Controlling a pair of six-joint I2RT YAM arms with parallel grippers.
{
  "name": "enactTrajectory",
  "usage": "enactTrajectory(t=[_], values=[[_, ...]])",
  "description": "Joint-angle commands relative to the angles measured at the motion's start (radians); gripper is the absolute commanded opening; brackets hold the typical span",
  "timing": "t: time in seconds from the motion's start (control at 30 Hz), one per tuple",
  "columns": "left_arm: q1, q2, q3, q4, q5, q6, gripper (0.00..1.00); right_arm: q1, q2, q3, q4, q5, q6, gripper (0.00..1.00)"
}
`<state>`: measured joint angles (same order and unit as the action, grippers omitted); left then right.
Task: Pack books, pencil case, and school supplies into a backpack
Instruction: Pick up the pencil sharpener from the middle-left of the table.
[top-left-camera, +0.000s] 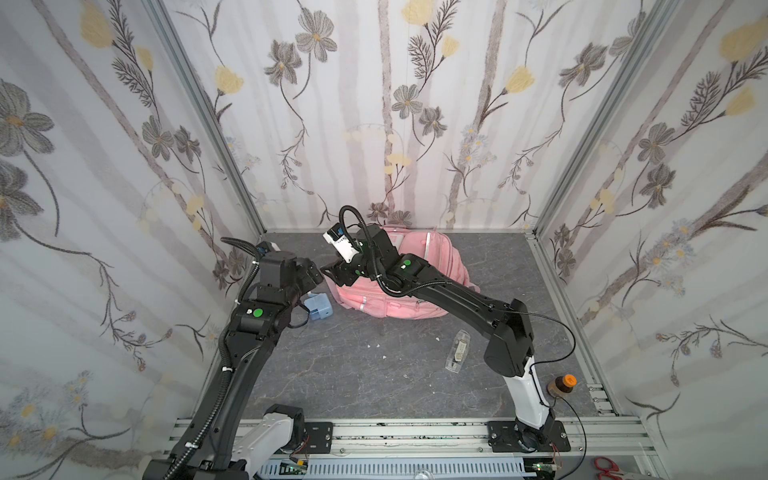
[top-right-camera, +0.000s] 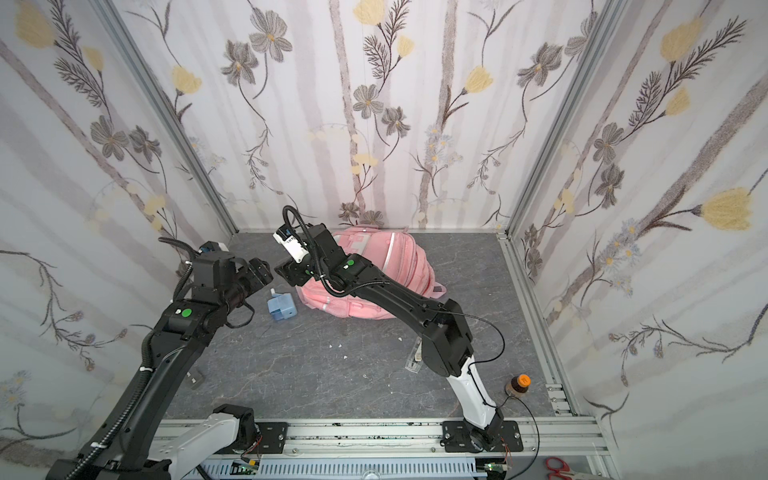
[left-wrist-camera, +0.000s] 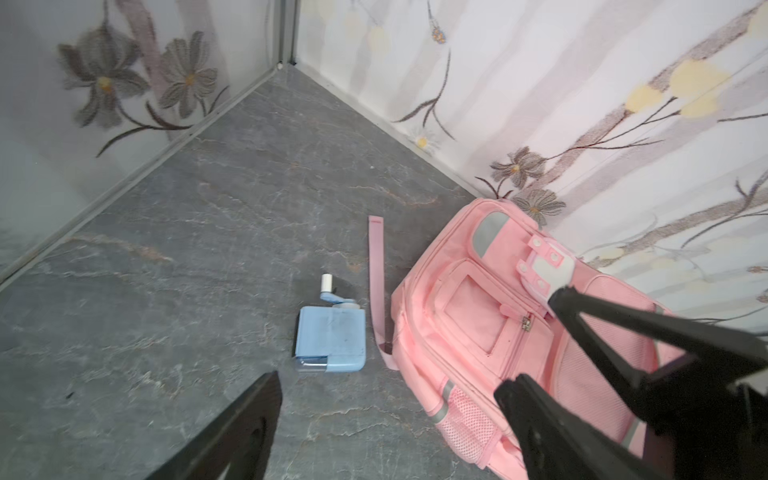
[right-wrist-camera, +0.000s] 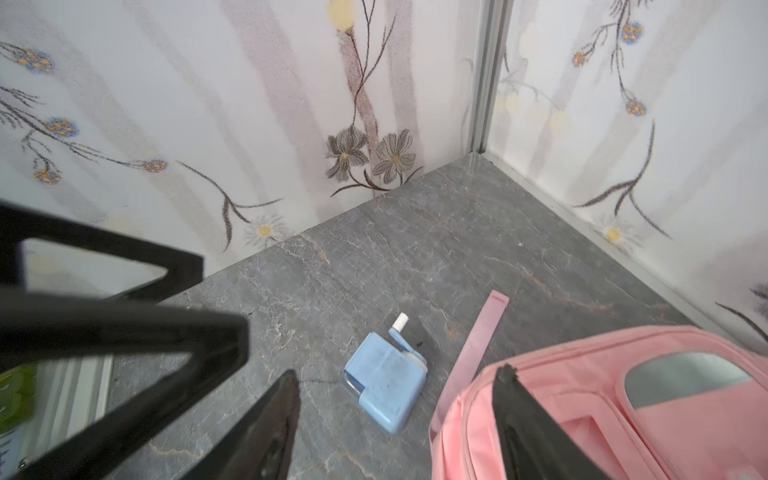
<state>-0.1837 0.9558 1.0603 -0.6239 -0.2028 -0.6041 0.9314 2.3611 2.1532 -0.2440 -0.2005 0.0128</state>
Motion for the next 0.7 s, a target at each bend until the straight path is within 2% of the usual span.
enactTrajectory(t=[0.0, 0.2, 0.3, 0.37, 0.5, 0.67], values=[[0.006, -0.074, -0.044, -0.12, -0.104, -0.058, 0.9, 0.003, 0.06, 0.043, 0.047, -0.024, -0.013, 0.99], [0.006, -0.24, -0.144, -0.229, -0.124, -0.148, 0.89, 0.007, 0.168, 0.09, 0.135, -0.083, 0.042, 1.0], [0.009, -0.272, -0.184, -0.272, -0.096, -0.16, 0.89, 0.007, 0.208, 0.128, 0.143, -0.069, 0.093, 0.99], [0.021, -0.253, -0.202, -0.259, -0.051, -0.156, 0.89, 0.007, 0.203, 0.128, 0.144, -0.041, 0.13, 0.99], [0.11, -0.123, -0.198, -0.196, 0.149, -0.14, 0.91, 0.004, 0.171, 0.124, 0.096, -0.008, 0.141, 0.99], [0.116, -0.018, -0.217, -0.121, 0.202, -0.151, 0.92, -0.012, 0.078, 0.023, 0.053, 0.02, 0.14, 0.99]])
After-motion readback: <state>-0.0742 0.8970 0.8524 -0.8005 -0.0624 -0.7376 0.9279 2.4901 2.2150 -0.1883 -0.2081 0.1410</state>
